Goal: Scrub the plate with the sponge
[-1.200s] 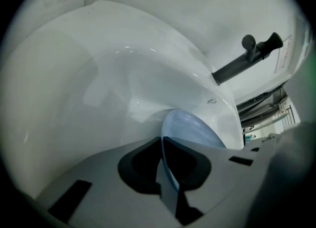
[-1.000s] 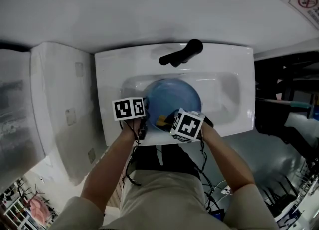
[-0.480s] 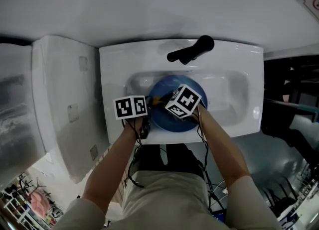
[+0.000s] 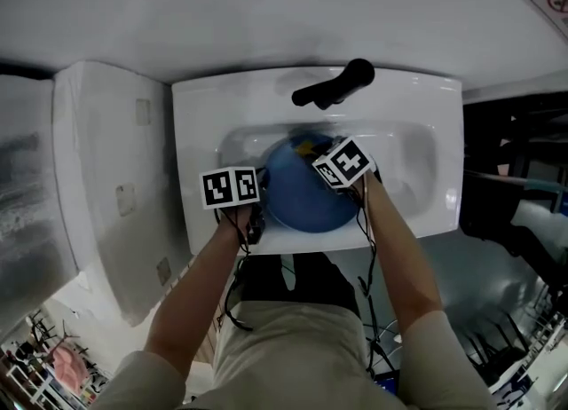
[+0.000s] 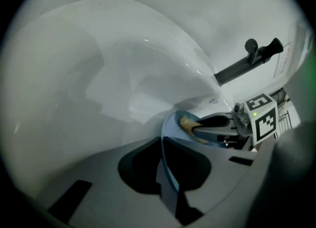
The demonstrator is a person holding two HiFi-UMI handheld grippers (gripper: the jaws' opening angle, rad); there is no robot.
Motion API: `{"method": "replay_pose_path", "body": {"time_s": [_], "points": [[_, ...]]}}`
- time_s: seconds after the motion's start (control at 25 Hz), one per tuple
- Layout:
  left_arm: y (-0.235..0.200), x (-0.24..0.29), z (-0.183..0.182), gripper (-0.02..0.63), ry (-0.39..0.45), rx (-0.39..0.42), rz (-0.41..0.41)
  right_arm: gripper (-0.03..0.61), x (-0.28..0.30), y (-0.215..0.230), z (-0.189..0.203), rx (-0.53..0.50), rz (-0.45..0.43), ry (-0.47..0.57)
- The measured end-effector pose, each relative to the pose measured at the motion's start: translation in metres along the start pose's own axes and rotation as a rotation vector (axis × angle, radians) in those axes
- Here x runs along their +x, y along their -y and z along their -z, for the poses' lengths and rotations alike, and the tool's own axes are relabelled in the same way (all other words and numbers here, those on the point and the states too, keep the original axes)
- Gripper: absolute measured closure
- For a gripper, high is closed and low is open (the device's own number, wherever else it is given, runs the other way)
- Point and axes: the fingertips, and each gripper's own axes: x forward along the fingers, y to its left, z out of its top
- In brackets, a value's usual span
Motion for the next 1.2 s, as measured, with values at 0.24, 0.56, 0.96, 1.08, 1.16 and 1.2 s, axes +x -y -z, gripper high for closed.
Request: {"method": "replay_pose_path", "body": {"time_s": [0.24,0.56,0.96,1.08,1.16,1.2], "points": [[0.004,-0.002,-0.007,0.594,0.027,0.08,-0.039,0.508,-0.044,0.007,0.081,-0.064,0.105,-0.33],[-0.002,-0.006,-0.001,0.594,0.025,0.053,-0.046,0.508,-0.07,-0.083,0.081,-0.194,-0.132,-0.262],[-0.008,-0.014,-0.009,0.594,0.044,0.058,-0.079,0.508,0.001,-0.079,0.005,-0.179,-0.086,-0.043],[-0.007,-0.011,-0.008,0.594,0.042,0.055,-0.074,0.508,0.015,-0.057,-0.014,-0.164,-0.019,-0.002],[-0.007,-0.011,-0.008,0.594,0.05,0.049,-0.073,0.508,0.021,-0.039,-0.02,-0.162,0.045,0.004],[-0.007,-0.011,-0.009,0.594,0.055,0.048,-0.073,0.509,0.021,-0.031,-0.019,-0.163,0.076,-0.004]]}}
